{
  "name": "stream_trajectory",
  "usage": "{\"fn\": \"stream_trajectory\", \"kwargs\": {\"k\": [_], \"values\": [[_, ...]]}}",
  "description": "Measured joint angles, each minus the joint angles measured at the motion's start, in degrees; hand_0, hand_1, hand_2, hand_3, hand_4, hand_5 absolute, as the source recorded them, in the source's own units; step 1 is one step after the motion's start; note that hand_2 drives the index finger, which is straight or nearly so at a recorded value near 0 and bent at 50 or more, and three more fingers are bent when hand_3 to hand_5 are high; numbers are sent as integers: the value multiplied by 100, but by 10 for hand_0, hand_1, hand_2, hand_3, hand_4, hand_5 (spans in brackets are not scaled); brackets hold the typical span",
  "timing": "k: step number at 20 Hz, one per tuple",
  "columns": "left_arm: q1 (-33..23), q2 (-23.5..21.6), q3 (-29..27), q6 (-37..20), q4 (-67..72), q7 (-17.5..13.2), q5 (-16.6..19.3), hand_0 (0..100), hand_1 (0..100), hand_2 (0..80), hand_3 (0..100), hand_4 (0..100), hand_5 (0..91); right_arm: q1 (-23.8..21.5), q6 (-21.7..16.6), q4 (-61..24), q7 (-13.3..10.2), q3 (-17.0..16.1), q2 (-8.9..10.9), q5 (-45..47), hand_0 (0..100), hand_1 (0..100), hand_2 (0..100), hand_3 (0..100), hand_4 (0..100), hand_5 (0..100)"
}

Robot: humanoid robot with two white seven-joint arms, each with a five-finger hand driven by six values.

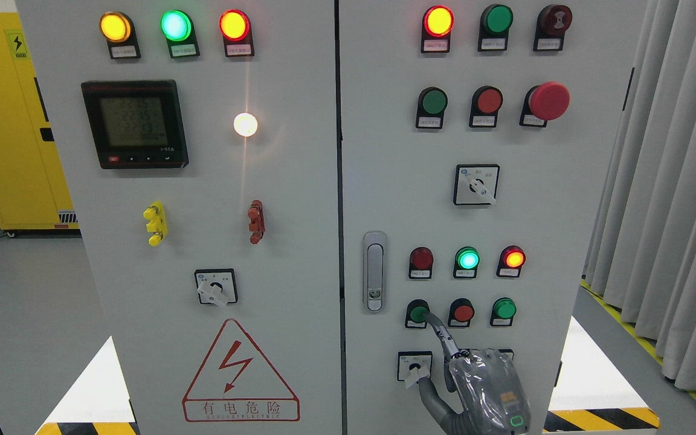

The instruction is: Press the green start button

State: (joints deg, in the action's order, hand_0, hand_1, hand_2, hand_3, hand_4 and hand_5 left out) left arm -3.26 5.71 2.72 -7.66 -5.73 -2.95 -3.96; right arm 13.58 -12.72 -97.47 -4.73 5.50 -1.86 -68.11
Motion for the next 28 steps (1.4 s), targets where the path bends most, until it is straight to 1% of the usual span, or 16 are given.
{"fn": "stream_trajectory", "kwargs": {"k": [13, 28], "values": [[0, 0, 0, 0, 0, 0, 0, 120, 556, 0, 0, 0, 0, 41, 21, 96, -31, 56, 6, 0, 517, 856, 0, 942, 1000, 1000], [-2, 0, 0, -1, 0, 0, 0, 120, 556, 0, 0, 0, 0, 80, 61, 189, 77, 74, -2, 59, 533, 850, 5, 943, 1000, 1000]]}}
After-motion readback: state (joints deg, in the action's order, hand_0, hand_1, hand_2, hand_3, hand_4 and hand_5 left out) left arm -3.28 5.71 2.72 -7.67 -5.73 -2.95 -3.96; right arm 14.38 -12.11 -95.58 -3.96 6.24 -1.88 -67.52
